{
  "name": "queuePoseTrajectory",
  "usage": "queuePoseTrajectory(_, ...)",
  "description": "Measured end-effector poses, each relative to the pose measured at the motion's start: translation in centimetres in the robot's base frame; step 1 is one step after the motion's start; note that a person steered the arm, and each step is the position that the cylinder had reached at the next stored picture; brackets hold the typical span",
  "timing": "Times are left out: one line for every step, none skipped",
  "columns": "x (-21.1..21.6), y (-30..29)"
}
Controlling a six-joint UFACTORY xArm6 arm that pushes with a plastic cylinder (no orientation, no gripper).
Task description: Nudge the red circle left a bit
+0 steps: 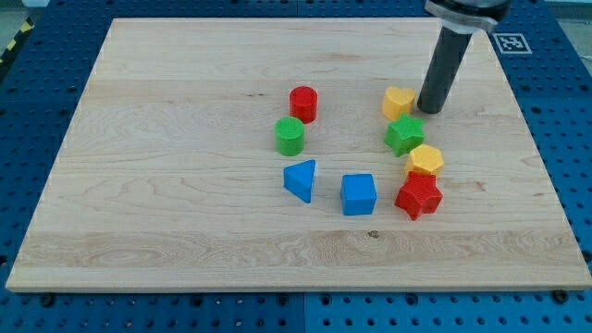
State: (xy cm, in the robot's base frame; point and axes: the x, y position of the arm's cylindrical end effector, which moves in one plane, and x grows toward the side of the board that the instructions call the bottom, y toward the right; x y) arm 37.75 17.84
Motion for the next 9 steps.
queuePoseTrajectory(-5.1, -1.0)
queuePoseTrajectory(-7.2, -6.3)
queuePoseTrajectory(-6.3, -12.3)
queuePoseTrajectory(-2.7, -15.1)
queuePoseTrajectory(-2.4, -15.1)
queuePoseTrajectory(-2.1, -15.1)
queuePoseTrajectory(-1.4, -14.1)
queuePoseTrajectory(0.1, -12.0)
queuePoseTrajectory(1.3, -11.7)
